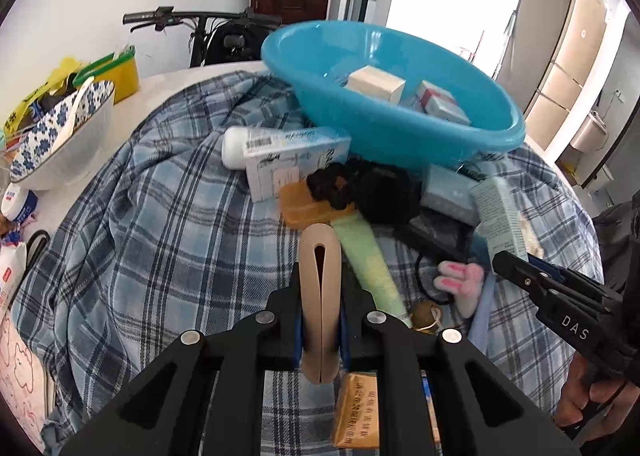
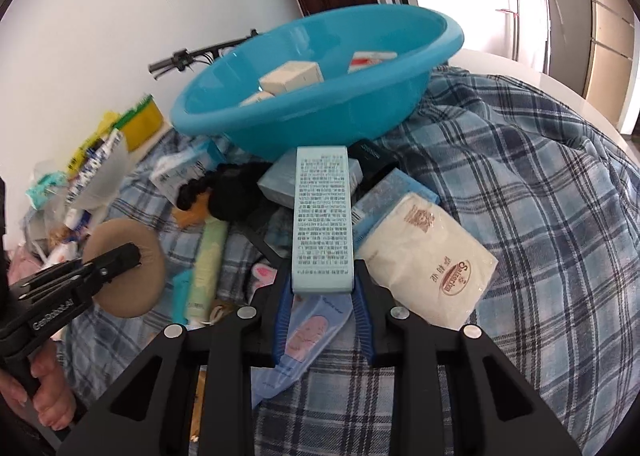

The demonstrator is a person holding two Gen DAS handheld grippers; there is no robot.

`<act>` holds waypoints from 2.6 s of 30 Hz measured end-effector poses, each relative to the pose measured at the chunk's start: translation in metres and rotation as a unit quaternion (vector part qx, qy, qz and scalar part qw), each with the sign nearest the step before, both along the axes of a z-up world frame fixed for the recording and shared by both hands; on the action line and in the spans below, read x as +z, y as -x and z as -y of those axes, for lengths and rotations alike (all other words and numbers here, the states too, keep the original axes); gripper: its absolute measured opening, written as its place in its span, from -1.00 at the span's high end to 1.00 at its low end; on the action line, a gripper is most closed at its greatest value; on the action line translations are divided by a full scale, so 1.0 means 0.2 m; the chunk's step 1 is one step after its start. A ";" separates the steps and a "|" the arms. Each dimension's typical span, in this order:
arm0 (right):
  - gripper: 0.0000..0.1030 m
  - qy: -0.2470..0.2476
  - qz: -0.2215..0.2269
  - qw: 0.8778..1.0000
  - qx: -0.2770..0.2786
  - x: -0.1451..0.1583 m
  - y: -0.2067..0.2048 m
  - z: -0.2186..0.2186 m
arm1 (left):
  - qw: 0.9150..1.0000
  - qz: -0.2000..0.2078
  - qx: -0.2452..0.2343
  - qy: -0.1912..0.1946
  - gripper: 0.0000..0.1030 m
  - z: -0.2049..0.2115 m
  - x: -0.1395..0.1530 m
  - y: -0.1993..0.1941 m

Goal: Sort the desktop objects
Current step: 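Grasp the tall pale green printed box with the right gripper, then lift both held items and carry them over the turquoise basin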

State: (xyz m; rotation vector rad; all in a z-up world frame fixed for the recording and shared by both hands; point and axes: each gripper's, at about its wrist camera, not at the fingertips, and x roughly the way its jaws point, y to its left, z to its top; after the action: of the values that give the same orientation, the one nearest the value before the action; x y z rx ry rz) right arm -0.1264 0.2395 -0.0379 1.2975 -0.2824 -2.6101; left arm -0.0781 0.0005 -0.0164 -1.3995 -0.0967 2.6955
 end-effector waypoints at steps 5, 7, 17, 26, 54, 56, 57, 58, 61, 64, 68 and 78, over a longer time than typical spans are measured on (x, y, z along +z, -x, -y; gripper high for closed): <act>0.47 -0.024 0.009 1.000 0.003 -0.03 0.02 0.02 | 1.000 0.012 0.008 -0.001 0.72 0.02 -0.05 0.02; 0.47 -0.019 0.016 1.000 0.000 -0.04 0.03 0.01 | 1.000 0.010 0.009 -0.002 0.72 0.02 -0.04 0.01; 0.22 0.005 0.020 1.000 -0.013 -0.06 0.02 -0.07 | 1.000 0.009 0.017 0.002 0.72 0.04 -0.04 0.00; 0.21 0.004 0.011 1.000 -0.009 -0.05 0.05 -0.05 | 1.000 0.011 0.018 -0.002 0.72 0.05 -0.05 0.00; 0.48 -0.016 -0.039 0.999 -0.023 0.05 0.02 0.00 | 0.998 -0.059 -0.013 0.000 0.72 -0.02 0.09 -0.08; 0.48 -0.027 -0.047 0.998 -0.023 0.07 0.01 0.01 | 0.997 -0.070 -0.017 -0.009 0.72 -0.02 0.11 -0.09; 0.48 -0.033 -0.051 0.998 -0.024 0.08 0.00 0.01 | 0.997 -0.074 -0.017 -0.017 0.72 -0.02 0.12 -0.10; 0.48 -0.037 -0.055 0.997 -0.027 0.10 -0.01 0.02 | 0.997 -0.079 -0.016 -0.022 0.72 -0.02 0.13 -0.10; 0.48 -0.046 -0.065 0.996 -0.033 0.13 -0.03 0.02 | 0.995 -0.096 -0.017 -0.007 0.72 -0.05 0.15 -0.13; 0.48 -0.059 -0.073 0.995 -0.037 0.15 -0.04 0.03 | 0.994 -0.105 -0.019 0.006 0.72 -0.08 0.17 -0.15; 0.48 -0.061 -0.076 0.995 -0.035 0.16 -0.05 0.04 | 0.995 -0.101 -0.019 -0.001 0.72 -0.08 0.17 -0.16; 0.48 -0.066 -0.099 0.992 -0.030 0.24 -0.07 0.06 | 0.993 -0.115 -0.003 0.001 0.72 -0.05 0.21 -0.16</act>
State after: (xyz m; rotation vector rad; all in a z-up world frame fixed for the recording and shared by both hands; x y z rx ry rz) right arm -0.1115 0.2283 0.0105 1.0713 -0.1184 -2.8246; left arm -0.0459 0.0100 0.0258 -1.0775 -0.0710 2.8280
